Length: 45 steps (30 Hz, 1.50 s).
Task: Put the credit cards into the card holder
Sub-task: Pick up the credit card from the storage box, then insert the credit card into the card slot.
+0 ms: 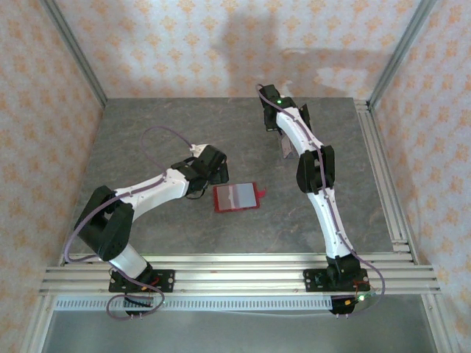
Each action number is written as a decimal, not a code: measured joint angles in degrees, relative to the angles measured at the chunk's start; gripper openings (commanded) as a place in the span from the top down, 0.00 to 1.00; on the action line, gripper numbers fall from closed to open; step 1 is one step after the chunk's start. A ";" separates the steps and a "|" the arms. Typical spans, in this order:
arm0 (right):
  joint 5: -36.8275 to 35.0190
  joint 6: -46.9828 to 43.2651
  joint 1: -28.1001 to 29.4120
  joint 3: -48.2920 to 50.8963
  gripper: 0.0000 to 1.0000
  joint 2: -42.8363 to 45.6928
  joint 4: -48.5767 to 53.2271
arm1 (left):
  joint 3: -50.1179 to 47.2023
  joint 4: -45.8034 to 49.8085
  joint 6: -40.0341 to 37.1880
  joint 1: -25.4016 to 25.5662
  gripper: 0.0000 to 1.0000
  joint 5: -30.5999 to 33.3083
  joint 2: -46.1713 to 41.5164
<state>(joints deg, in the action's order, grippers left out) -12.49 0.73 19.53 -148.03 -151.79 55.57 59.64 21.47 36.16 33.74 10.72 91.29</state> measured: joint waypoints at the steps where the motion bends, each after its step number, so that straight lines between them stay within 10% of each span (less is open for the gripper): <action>1: 0.22 0.02 0.00 -0.07 0.97 0.00 -0.04 | 0.09 0.02 0.00 0.00 0.00 0.00 0.00; 33: 13.35 3.39 -0.35 -1.27 1.00 15.34 2.69 | 3.26 7.74 -3.30 -0.04 0.00 3.28 -5.18; 45: 29.57 12.61 3.54 46.80 1.00 51.69 -12.04 | -4.15 8.96 -3.76 -0.15 0.00 1.05 -10.73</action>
<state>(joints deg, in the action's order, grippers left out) 17.08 13.34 23.07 -101.23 -100.09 43.53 55.48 30.44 32.40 33.58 11.77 80.55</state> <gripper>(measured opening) 0.041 0.998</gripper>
